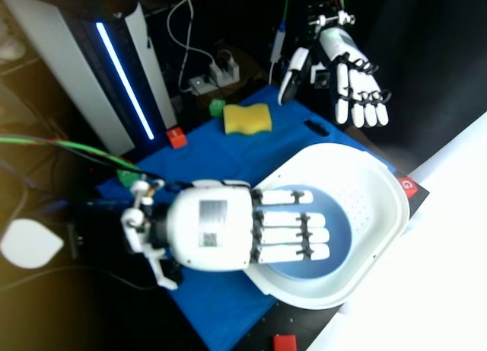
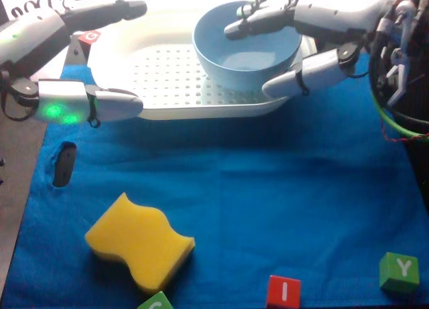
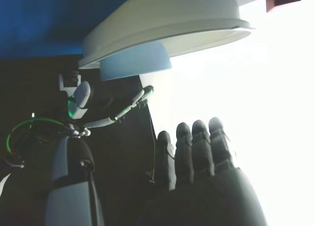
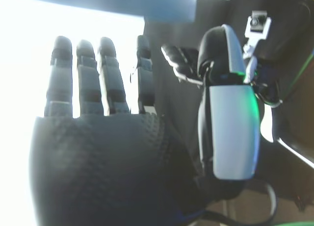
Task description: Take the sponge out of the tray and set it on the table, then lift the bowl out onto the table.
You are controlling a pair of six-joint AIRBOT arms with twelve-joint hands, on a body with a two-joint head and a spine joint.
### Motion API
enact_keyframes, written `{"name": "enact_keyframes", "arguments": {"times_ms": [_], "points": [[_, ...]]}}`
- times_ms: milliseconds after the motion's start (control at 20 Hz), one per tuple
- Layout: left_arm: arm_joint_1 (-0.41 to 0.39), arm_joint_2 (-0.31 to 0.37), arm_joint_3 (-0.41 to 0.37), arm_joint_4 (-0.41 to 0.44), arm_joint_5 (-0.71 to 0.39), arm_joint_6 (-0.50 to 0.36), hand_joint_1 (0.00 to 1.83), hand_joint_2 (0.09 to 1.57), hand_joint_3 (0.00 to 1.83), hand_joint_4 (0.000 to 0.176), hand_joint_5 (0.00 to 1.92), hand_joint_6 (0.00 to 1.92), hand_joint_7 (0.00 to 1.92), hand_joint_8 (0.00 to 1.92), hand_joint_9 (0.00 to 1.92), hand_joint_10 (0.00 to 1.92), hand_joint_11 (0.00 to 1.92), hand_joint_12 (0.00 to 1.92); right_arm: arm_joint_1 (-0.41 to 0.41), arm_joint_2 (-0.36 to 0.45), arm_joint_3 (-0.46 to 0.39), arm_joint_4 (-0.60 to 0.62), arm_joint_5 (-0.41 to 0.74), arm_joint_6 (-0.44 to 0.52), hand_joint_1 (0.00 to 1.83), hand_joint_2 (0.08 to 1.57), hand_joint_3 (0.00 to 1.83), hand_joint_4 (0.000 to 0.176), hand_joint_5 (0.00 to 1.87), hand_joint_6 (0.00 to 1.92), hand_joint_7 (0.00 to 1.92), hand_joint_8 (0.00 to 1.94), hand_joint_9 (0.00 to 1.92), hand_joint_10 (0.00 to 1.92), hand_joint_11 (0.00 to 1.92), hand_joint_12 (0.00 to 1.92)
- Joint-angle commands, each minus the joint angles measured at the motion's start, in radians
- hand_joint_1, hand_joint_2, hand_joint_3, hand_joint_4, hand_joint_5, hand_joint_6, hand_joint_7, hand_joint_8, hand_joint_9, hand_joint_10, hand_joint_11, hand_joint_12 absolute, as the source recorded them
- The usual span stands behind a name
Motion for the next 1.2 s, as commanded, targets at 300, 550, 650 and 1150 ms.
{"name": "enact_keyframes", "arguments": {"times_ms": [300, 550, 650, 1150], "points": [[-0.009, -0.015, 0.013, -0.017, -0.132, -0.012, 0.76, 0.93, 0.00, 0.056, 0.33, 0.00, 0.28, 0.00, 0.15, 0.00, 0.00, 0.18, 0.044, -0.039, 0.043, 0.011, 0.031, 0.033, 0.72, 1.09, 0.00, 0.101, 0.46, 0.01, 0.28, 0.00, 0.16, 0.00, 0.00, 0.21], [-0.009, -0.022, 0.017, -0.014, -0.135, -0.020, 0.74, 0.94, 0.00, 0.047, 0.35, 0.00, 0.28, 0.00, 0.16, 0.00, 0.00, 0.24, 0.058, -0.082, 0.081, -0.005, 0.022, 0.063, 0.76, 1.09, 0.00, 0.087, 0.51, 0.00, 0.33, 0.00, 0.19, 0.00, 0.00, 0.48], [-0.009, -0.027, 0.022, -0.014, -0.137, -0.030, 0.75, 0.94, 0.00, 0.048, 0.36, 0.00, 0.28, 0.00, 0.16, 0.00, 0.00, 0.24, 0.067, -0.103, 0.096, -0.025, 0.005, 0.071, 0.80, 1.09, 0.00, 0.077, 0.51, 0.00, 0.33, 0.00, 0.20, 0.00, 0.00, 0.55], [-0.008, -0.028, 0.021, -0.010, -0.156, -0.051, 0.71, 0.99, 0.00, 0.049, 0.36, 0.00, 0.33, 0.00, 0.25, 0.00, 0.00, 0.54, 0.070, -0.112, 0.096, -0.080, -0.028, 0.087, 1.39, 1.08, 0.00, 0.000, 0.77, 0.00, 0.72, 0.00, 0.73, 0.01, 0.38, 0.56]]}}
